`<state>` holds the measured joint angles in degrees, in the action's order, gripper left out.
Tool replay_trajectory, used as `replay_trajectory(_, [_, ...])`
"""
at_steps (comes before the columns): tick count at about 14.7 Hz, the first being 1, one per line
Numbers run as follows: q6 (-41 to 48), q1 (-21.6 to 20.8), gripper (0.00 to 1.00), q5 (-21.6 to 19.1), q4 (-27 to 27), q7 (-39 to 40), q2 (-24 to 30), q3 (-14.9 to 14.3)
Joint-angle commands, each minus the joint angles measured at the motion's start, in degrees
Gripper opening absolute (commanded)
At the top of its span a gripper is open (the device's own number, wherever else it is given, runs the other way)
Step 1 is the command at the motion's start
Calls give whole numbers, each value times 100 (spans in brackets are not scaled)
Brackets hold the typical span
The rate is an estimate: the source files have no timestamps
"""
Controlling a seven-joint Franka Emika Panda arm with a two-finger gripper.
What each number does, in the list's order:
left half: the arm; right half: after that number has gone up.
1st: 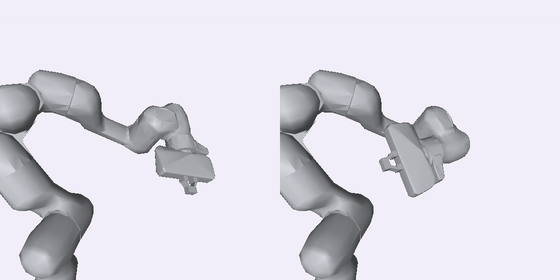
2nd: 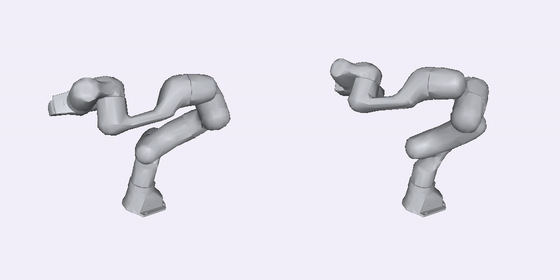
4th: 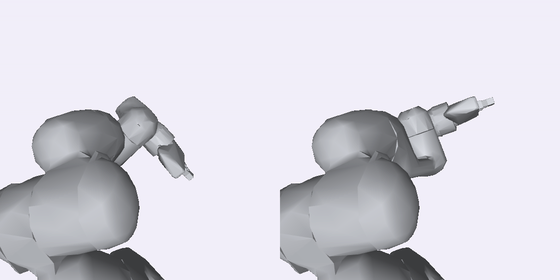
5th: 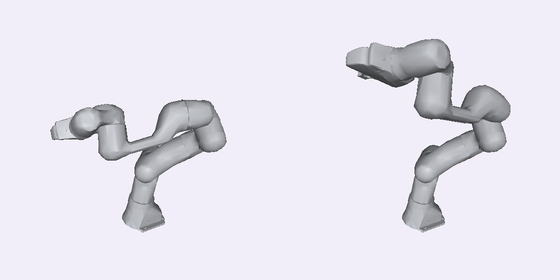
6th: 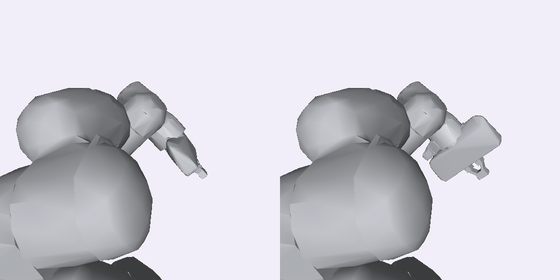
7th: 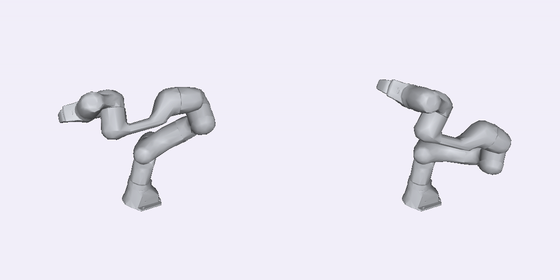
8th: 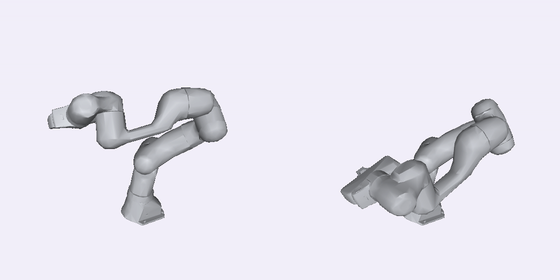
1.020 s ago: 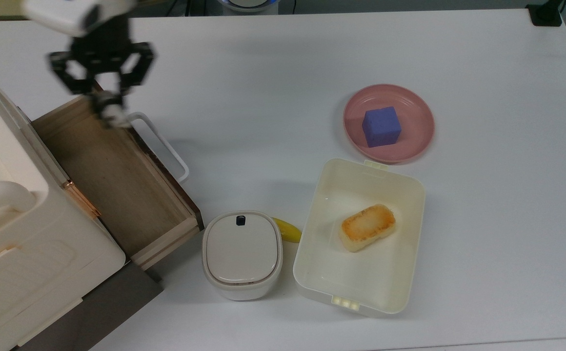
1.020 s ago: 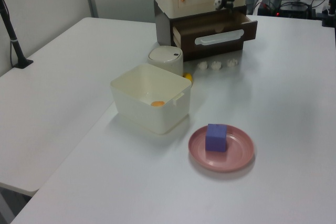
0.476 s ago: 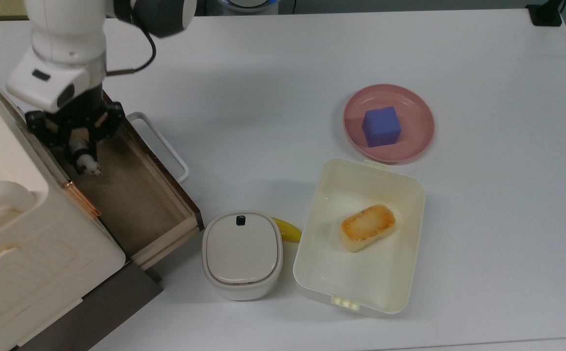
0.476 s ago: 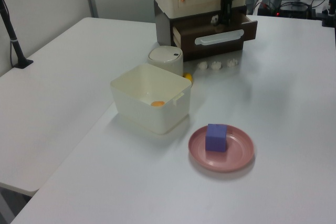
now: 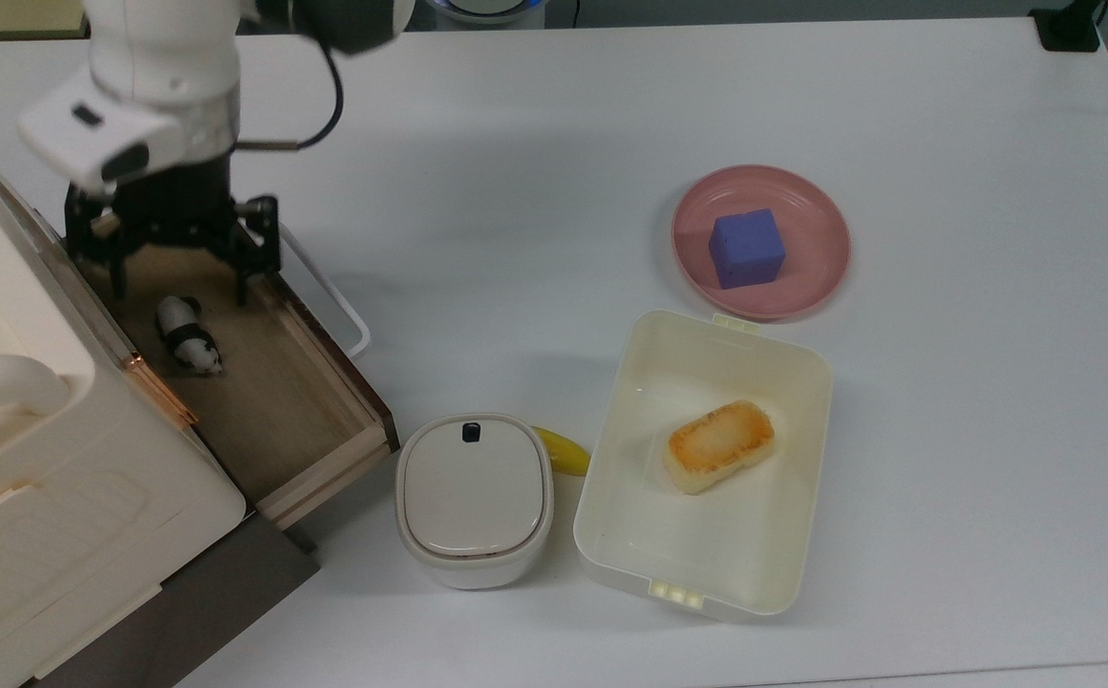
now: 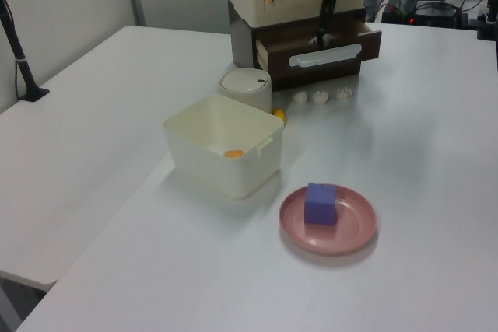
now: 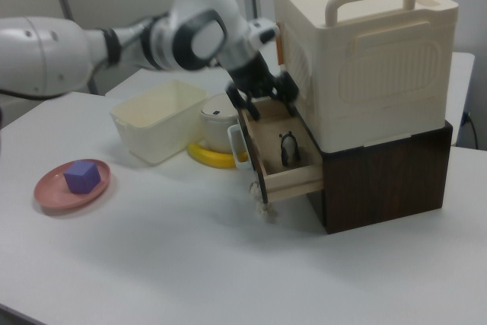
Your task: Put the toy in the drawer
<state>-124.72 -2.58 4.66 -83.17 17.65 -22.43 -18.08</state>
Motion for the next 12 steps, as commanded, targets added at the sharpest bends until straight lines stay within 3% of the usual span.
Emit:
replay_trajectory(1, [1262, -103, 100, -62, -191, -1322, 931, 487])
replay_trajectory(5, [2855, -50, 100, -62, -313, -1562, 1398, 1138])
replay_trajectory(8, [2927, -6, 100, -184, -866, -1615, 1802, 1307])
replay_trajectory(12, [2910, 186, 100, -369, -956, -1993, 1917, 1508])
